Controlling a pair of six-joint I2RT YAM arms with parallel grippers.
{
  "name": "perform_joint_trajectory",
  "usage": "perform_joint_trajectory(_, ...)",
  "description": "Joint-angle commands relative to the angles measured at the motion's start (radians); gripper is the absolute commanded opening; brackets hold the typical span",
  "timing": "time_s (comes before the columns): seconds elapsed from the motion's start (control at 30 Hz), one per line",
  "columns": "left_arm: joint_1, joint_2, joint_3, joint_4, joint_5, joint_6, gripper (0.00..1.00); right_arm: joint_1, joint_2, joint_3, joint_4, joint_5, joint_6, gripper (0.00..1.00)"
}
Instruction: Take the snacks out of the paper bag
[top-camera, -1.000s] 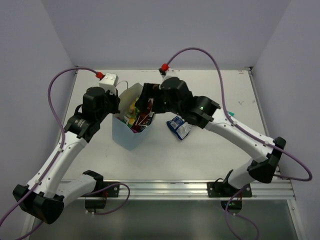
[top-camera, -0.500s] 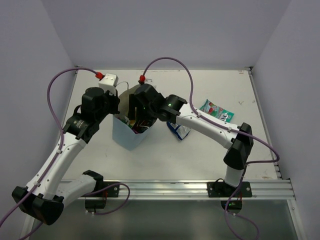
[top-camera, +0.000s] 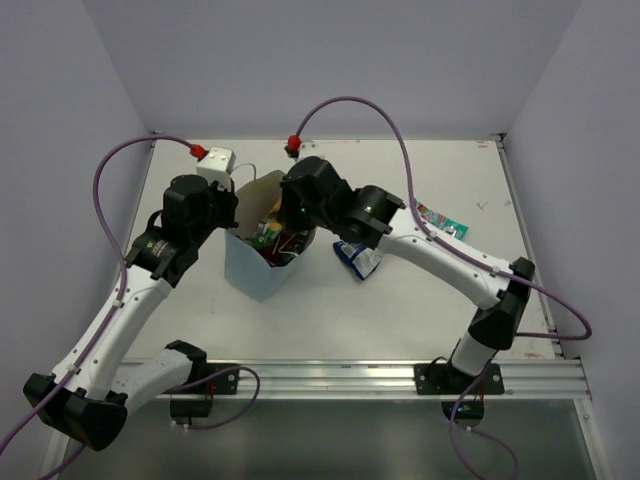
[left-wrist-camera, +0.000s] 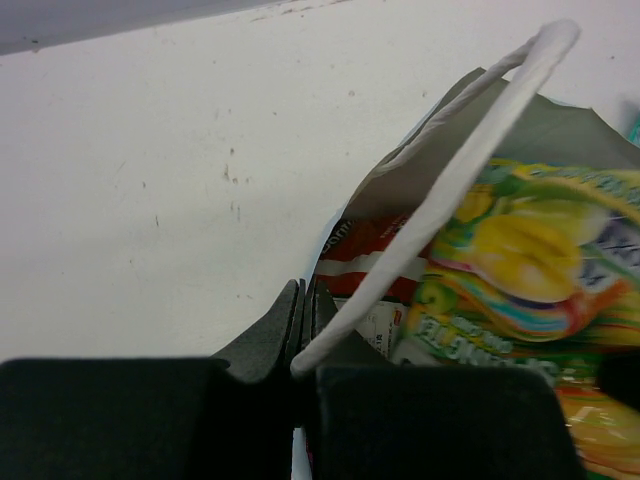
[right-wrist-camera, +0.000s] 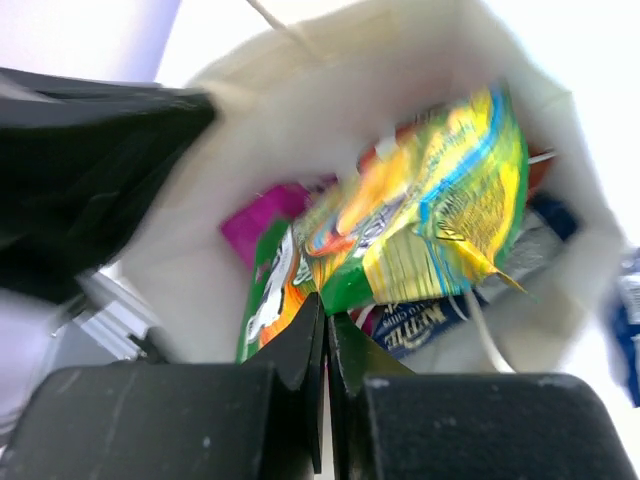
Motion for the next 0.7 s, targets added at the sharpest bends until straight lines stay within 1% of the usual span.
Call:
perform_joint_trajectory(0.0,0.000,-0.025,0.060,0.069,-0.037,0.027,0.00,-0.018,-0.202,0.045,0.048,0.096,-0.104,0.00)
perform_joint_trajectory(0.17,0.000,-0.014,0.065,0.074,-0.062,0.031,0.00,-0.112,-0.370,-0.043,0.112,0.013,-0.150,0.00)
perform_joint_trajectory(0.2,0.000,-0.013,0.065,0.072,-0.063,0.034,0.00,-0.132,-0.425,-0.062,0.125,0.010,-0.157,0.00)
perform_joint_trajectory(0.3,0.000,-0.006,0.068,0.074,-0.066,0.034,0.00,-0.249,-0.495,-0.135,0.156,0.004,-0.167,0.00)
perform_joint_trajectory(0.33,0.000,-0.006,0.070,0.076,-0.065,0.034,0.00,-0.324,-0.499,-0.158,0.157,-0.008,-0.165,0.00)
perform_joint_trajectory(0.4,0.000,-0.003,0.071,0.076,-0.065,0.037,0.00,-0.397,-0.485,-0.176,0.180,-0.080,-0.162,0.00)
perform_joint_trajectory(0.43,0.000,-0.002,0.074,0.074,-0.068,0.039,0.00,-0.452,-0.471,-0.196,0.197,-0.105,-0.160,0.00)
perform_joint_trajectory(0.47,-0.001,0.000,0.076,0.074,-0.071,0.042,0.00,-0.475,-0.454,-0.204,0.235,-0.130,-0.162,0.00)
perform_joint_trajectory(0.53,0.000,0.003,0.083,0.072,-0.082,0.051,0.00,-0.517,-0.380,-0.210,0.274,-0.173,-0.159,0.00)
perform_joint_trajectory(0.67,0.000,0.014,0.093,0.089,-0.108,0.054,0.00,-0.538,-0.225,-0.201,0.405,-0.216,-0.163,0.00)
